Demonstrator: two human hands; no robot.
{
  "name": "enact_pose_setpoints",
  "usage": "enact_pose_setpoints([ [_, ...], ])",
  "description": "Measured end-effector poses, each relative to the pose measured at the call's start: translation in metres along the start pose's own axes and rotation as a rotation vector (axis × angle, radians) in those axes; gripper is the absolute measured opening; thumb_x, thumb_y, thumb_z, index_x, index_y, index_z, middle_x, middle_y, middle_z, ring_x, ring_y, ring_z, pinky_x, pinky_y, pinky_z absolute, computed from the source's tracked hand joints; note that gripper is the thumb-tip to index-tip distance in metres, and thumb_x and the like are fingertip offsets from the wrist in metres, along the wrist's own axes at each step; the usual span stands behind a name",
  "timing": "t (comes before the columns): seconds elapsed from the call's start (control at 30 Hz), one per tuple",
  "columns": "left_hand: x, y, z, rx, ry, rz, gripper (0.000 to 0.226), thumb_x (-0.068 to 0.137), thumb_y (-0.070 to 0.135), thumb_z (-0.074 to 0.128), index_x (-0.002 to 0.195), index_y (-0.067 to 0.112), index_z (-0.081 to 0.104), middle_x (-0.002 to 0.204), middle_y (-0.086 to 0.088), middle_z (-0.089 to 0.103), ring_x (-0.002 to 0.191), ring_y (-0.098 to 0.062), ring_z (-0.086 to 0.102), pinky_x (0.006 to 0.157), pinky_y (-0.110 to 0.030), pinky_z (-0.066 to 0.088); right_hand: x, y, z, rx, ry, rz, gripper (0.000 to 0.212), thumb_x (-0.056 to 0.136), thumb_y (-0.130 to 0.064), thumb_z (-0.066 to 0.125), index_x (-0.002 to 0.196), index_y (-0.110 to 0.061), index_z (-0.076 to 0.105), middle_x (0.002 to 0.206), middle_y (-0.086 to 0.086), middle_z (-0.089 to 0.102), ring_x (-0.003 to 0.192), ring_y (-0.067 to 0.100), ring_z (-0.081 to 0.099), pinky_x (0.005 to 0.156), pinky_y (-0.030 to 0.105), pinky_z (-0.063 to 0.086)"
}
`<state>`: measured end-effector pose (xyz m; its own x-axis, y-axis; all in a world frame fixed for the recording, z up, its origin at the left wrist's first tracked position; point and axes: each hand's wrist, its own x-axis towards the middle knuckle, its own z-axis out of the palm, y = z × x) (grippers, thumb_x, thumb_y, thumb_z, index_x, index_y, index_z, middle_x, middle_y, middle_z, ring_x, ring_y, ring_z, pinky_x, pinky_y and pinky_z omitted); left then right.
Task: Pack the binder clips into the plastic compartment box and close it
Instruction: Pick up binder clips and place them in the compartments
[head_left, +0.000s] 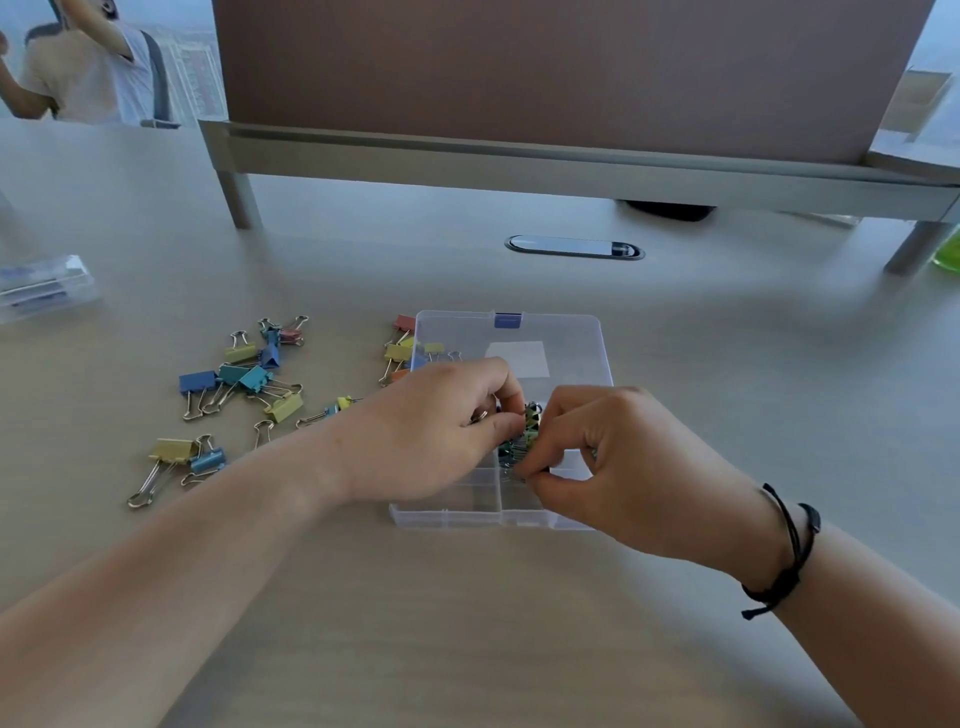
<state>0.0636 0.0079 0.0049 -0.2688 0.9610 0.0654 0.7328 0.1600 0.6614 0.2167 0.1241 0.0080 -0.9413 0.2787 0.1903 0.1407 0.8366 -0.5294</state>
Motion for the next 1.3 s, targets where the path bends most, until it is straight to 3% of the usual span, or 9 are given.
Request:
enact_pose_setpoints([
  [0.23,-0.001,0.000,-0.002,0.041,-0.025,-0.003,0.007,0.098,0.031,0.057,0.091,0.030,0.058,0.069,0.003,0.060,0.057,-0.005,0.046,0.057,-0.018,0.039,-0.002,-0.007,-0.003,0.018,0.033,0.135,0.020,0.076,-0.016,0.076,0.066,-0.030,0.067,0.057,-0.026,0.056,0.056,-0.010,0.052,0.049,0.007,0.036],
  [0.37,-0.002,-0.001,-0.003,0.064,-0.046,-0.006,0.006,0.098,0.033,0.058,0.092,0.031,0.059,0.074,0.008,0.061,0.064,-0.004,0.050,0.060,-0.016,0.041,-0.001,-0.007,0.000,-0.004,0.045,0.189,0.021,0.075,-0.020,0.077,0.060,-0.031,0.068,0.061,-0.008,0.056,0.057,-0.005,0.051,0.044,0.012,0.036],
  [0.57,-0.004,0.004,-0.007,0.041,-0.003,-0.001,0.007,0.096,0.030,0.063,0.092,0.025,0.062,0.069,0.001,0.060,0.056,-0.006,0.044,0.056,-0.018,0.038,-0.002,-0.004,-0.001,0.006,0.025,0.163,0.016,0.074,-0.031,0.081,0.062,-0.028,0.070,0.058,-0.007,0.056,0.050,0.003,0.047,0.045,0.015,0.035],
  [0.67,-0.004,0.007,-0.014,0.000,0.049,-0.002,0.008,0.093,0.030,0.067,0.089,0.023,0.066,0.076,-0.006,0.067,0.055,-0.008,0.047,0.055,-0.019,0.040,0.000,-0.001,-0.013,0.155,0.139,0.154,0.022,0.075,-0.038,0.079,0.061,-0.025,0.070,0.045,-0.015,0.053,0.036,0.006,0.038,0.039,0.012,0.029],
  [0.77,-0.005,0.009,-0.015,-0.037,0.044,0.012,0.009,0.090,0.031,0.071,0.085,0.024,0.068,0.076,-0.005,0.069,0.066,-0.023,0.058,0.061,-0.029,0.048,0.001,0.002,-0.024,0.223,0.296,0.093,0.016,0.077,-0.034,0.077,0.065,-0.026,0.070,0.053,-0.016,0.061,0.038,0.005,0.040,0.041,0.011,0.032],
  [0.83,-0.006,0.011,-0.013,-0.058,0.009,0.008,0.009,0.088,0.028,0.073,0.082,0.023,0.070,0.072,-0.002,0.068,0.068,-0.026,0.061,0.067,-0.037,0.049,0.000,0.001,-0.024,0.220,0.249,0.064,0.010,0.078,-0.031,0.077,0.070,-0.028,0.071,0.053,-0.017,0.060,0.038,0.007,0.037,0.041,0.014,0.032],
  [0.97,-0.007,0.011,-0.011,-0.033,-0.039,-0.008,0.010,0.085,0.031,0.076,0.078,0.026,0.071,0.061,0.014,0.059,0.057,-0.006,0.050,0.061,-0.030,0.046,-0.002,0.002,-0.017,0.135,0.078,0.032,0.013,0.082,-0.028,0.075,0.070,-0.030,0.071,0.040,-0.015,0.045,0.039,0.009,0.029,0.042,0.018,0.029],
  [1.2,-0.009,0.012,-0.009,-0.012,-0.062,0.013,0.007,0.083,0.030,0.078,0.078,0.026,0.073,0.070,0.003,0.065,0.064,-0.018,0.058,0.064,-0.033,0.049,-0.004,0.001,-0.018,0.063,-0.046,0.027,0.008,0.078,-0.026,0.076,0.070,-0.028,0.073,0.052,-0.023,0.055,0.043,0.009,0.035,0.042,0.015,0.031],
  [1.3,-0.010,0.012,-0.009,-0.004,-0.068,0.027,0.006,0.083,0.029,0.078,0.079,0.026,0.074,0.059,0.008,0.056,0.053,-0.007,0.046,0.054,-0.022,0.041,-0.005,0.002,-0.017,0.065,-0.049,0.023,0.007,0.077,-0.027,0.074,0.070,-0.027,0.073,0.058,-0.021,0.060,0.044,0.008,0.039,0.042,0.015,0.033],
])
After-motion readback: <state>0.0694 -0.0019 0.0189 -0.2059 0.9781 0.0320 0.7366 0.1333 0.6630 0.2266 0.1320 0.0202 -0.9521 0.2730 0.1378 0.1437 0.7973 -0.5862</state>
